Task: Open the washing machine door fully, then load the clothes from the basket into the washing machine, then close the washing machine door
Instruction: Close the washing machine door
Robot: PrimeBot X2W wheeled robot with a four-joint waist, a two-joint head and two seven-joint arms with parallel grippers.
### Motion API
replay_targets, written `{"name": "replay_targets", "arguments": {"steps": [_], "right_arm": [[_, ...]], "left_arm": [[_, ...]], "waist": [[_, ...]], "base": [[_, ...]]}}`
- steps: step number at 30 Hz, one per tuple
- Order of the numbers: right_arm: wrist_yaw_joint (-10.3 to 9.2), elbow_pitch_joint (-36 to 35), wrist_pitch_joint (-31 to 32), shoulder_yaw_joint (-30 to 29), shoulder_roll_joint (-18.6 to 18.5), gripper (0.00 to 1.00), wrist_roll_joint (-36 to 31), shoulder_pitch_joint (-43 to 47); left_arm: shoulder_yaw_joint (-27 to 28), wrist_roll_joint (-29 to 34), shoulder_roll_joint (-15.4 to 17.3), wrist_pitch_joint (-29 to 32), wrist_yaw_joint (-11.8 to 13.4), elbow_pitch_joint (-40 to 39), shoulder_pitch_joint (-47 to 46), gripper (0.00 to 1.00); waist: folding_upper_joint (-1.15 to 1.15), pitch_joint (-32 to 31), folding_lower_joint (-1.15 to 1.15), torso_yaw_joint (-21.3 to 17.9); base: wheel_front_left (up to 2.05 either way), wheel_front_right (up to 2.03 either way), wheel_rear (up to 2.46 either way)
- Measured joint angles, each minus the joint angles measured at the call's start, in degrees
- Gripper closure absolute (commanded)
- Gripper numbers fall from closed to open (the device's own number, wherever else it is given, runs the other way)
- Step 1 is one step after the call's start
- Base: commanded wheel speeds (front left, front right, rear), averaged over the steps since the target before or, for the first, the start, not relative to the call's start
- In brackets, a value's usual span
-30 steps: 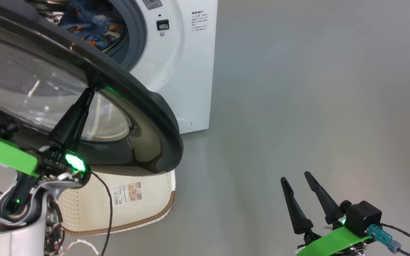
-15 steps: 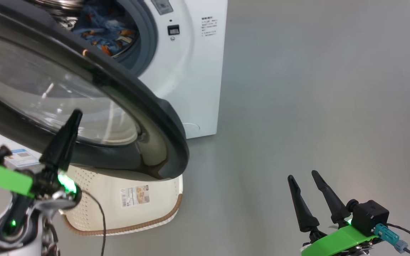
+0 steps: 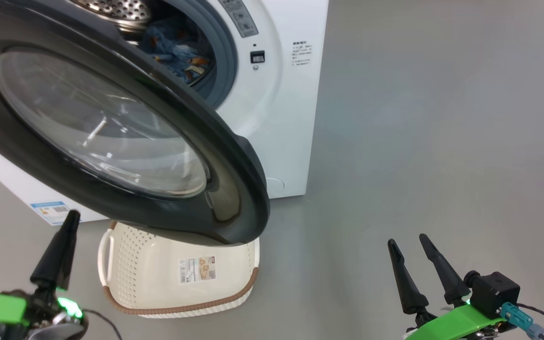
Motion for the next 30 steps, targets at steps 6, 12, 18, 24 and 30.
{"name": "replay_targets", "arguments": {"steps": [6,12,18,24,30], "right_arm": [[0.00,0.5,0.0,-0.1,0.0,0.00,0.0,0.3],[0.00,1.0,0.0,-0.2,0.0,0.00,0.4,0.3],[0.00,1.2,0.0,-0.3,0.0,0.00,0.4,0.5],[0.00,0.6,0.0,-0.4,0.0,0.00,0.3,0.7],[0.00,0.1,0.0,-0.7,0.0,0.00,0.2,1.4]], "left_arm": [[1.2,-0.5,0.0,-2.9,0.0,-0.9,3.1,0.84],[1.4,0.8,-0.1,-5.8,0.0,-2.1,4.9,0.00],[2.2,4.7,-0.1,-11.3,0.0,-5.2,5.5,0.00],[-0.3,18.5,3.5,-22.4,0.0,-10.9,7.2,0.00],[-8.9,30.9,11.0,-37.7,0.0,-11.5,10.5,0.00]], "waist": [[0.00,-1.2,0.00,0.9],[0.00,-2.3,0.00,1.5],[0.00,-3.3,0.00,1.8],[0.00,-3.9,0.00,1.6],[0.00,-4.1,0.00,1.7]], "base": [[0.00,0.00,0.00],[0.00,0.00,0.00],[0.00,0.00,0.00],[0.00,0.00,0.00],[0.00,0.00,0.00]]}}
